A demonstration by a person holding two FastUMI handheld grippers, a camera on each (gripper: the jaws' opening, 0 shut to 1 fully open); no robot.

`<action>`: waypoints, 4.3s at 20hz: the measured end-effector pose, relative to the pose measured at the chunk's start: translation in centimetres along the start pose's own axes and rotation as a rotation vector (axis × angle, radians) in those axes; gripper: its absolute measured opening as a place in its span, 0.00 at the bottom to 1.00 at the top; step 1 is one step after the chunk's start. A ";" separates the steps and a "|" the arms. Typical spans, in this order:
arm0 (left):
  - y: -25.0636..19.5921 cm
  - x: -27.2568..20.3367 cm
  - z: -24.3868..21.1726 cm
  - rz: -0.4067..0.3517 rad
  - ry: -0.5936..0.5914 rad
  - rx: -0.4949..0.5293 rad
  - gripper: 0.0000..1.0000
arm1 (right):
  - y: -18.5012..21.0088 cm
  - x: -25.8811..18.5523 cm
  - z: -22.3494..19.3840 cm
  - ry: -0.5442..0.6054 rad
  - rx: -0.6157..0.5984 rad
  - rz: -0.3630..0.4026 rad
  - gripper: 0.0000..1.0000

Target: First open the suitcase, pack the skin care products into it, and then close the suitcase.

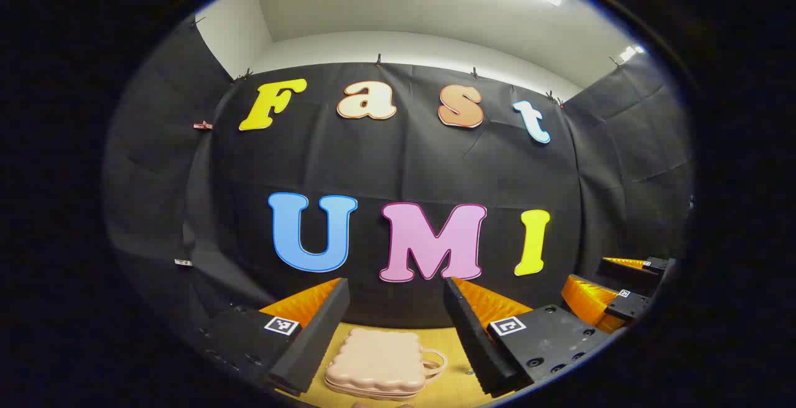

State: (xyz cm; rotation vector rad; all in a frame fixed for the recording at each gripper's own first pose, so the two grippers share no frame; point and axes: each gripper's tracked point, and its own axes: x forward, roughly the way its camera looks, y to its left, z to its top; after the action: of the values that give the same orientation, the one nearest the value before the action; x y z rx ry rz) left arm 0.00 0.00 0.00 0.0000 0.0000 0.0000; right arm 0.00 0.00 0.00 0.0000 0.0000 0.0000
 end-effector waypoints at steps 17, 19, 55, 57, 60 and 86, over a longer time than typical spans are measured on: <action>0.7 -0.6 1.1 0.040 -0.039 -0.032 0.95 | 2.0 0.9 -1.3 0.036 0.020 0.075 0.96; 0.4 -0.4 0.2 0.034 -0.015 -0.043 0.95 | 1.8 1.0 -1.3 0.036 0.017 0.070 0.96; -14.2 18.7 -46.2 -0.062 1.009 -0.037 0.75 | -15.4 3.9 -13.8 0.251 -0.045 -0.240 0.97; -13.8 18.6 -47.8 -0.038 1.049 -0.037 0.68 | -15.5 3.6 -14.2 0.263 -0.046 -0.241 0.97; -13.1 18.5 -48.6 -0.008 1.086 -0.072 0.42 | -15.7 3.4 -14.4 0.267 -0.042 -0.247 0.97; 19.5 25.8 -21.7 0.002 0.966 0.448 0.11 | -3.3 4.4 -16.1 0.291 0.050 -0.016 0.98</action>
State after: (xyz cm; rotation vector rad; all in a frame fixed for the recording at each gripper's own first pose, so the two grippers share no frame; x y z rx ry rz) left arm 25.79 19.48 -21.74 0.4476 0.9655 0.0022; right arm 4.38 -3.26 -16.07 0.0503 0.2913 -0.0163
